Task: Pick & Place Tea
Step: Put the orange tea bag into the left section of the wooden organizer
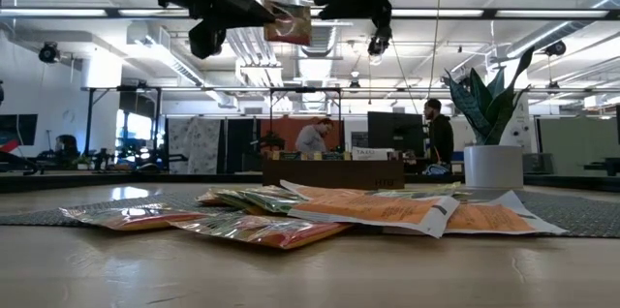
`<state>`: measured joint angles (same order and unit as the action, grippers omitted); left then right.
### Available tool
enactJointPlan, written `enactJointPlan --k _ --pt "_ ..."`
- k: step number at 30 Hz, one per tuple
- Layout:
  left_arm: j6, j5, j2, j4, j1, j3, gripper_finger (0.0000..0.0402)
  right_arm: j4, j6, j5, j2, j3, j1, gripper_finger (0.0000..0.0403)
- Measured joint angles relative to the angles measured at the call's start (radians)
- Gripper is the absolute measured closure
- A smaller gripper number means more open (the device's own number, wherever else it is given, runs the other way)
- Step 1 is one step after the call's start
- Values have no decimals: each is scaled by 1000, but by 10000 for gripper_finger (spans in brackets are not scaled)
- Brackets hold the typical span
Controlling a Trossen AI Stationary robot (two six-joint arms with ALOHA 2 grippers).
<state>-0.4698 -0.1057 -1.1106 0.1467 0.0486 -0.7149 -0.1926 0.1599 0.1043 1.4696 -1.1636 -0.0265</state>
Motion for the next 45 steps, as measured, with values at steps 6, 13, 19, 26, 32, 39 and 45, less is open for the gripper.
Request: enactJointPlan --k 6,13,19,26,32,39,45 --pt "141 0 -53 -15 -1 -28 401 -198 -77 -46 50 -136 -50 249" --pt "244 -7 -133 -27 -1 -65 401 -318 -96 -131 108 -260 -109 263" --pt "323 -9 -161 -27 5 -72 401 -436 -160 -166 175 -345 -109 268" --pt "367 -11 -163 -30 16 -72 401 -449 -164 -192 245 -391 -109 273" --pt "383 -10 -163 -54 31 -71 401 -458 -167 -212 251 -403 -113 299" --pt "407 5 -163 -51 33 -71 401 -461 -167 -212 254 -401 -112 361" --pt "403 20 -162 -50 33 -71 401 -462 -164 -210 254 -401 -112 393"
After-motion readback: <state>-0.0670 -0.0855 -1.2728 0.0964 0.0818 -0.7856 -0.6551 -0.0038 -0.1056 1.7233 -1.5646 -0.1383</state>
